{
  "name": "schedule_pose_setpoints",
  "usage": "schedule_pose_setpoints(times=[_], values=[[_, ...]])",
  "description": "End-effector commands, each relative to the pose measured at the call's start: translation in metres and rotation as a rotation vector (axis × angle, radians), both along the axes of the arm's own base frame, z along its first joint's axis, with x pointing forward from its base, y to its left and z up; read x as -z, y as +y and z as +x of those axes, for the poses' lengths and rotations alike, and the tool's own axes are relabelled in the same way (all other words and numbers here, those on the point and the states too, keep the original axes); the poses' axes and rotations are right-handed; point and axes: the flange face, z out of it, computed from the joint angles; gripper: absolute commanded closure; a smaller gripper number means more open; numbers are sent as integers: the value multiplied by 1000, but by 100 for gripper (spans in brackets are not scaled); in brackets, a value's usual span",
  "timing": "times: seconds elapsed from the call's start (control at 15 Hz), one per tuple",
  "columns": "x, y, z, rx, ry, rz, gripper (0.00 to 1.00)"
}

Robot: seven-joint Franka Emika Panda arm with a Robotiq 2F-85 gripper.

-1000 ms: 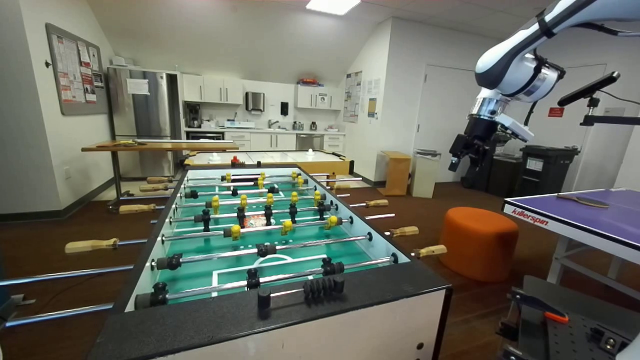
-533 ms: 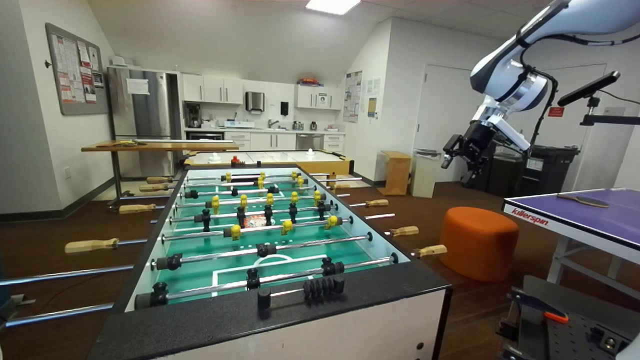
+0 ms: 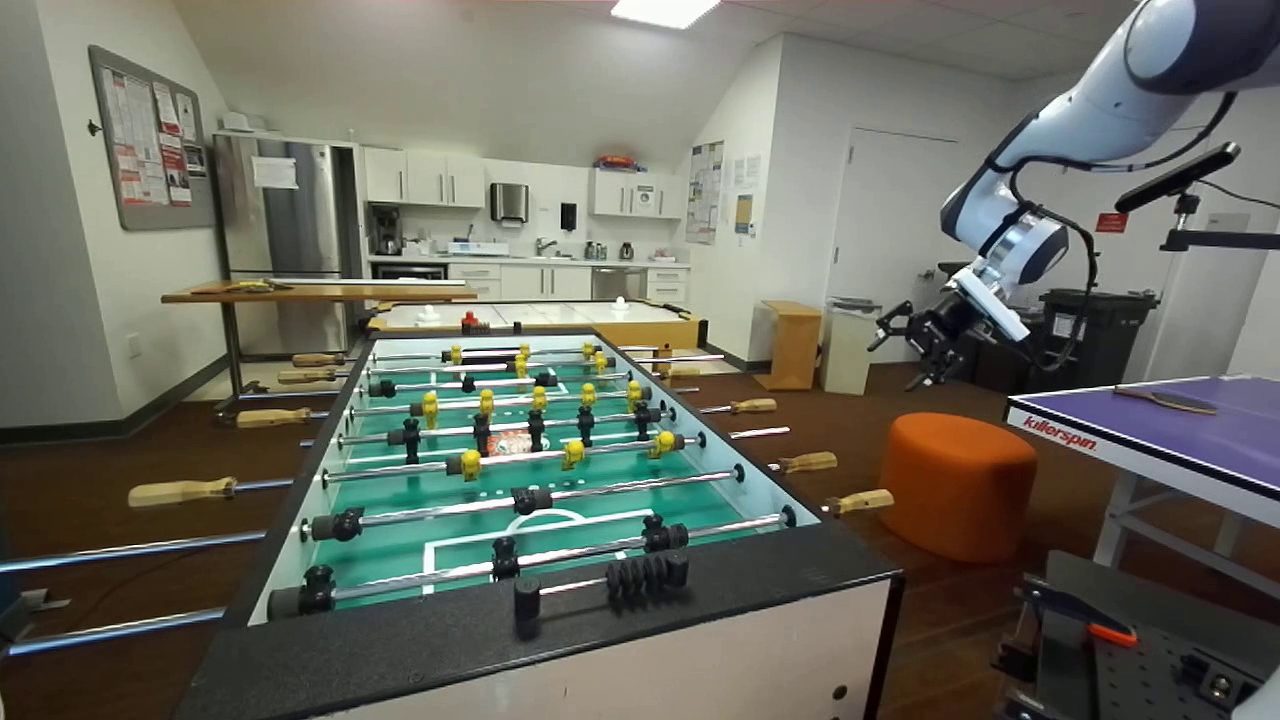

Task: Pull the third rod to the right

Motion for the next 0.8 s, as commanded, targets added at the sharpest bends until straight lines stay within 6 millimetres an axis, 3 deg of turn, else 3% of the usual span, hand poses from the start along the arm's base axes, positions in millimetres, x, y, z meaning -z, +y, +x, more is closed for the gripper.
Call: schedule_pose_setpoints(times=[0.0, 0.13, 0.27, 0.33, 0.73], values=[[41, -35, 35, 112, 4, 99, 0], [61, -41, 49, 102, 8, 144, 0], [69, -34, 59, 22, 41, 187, 0], [70, -31, 46, 65, 16, 135, 0], [83, -33, 63, 49, 41, 176, 0]])
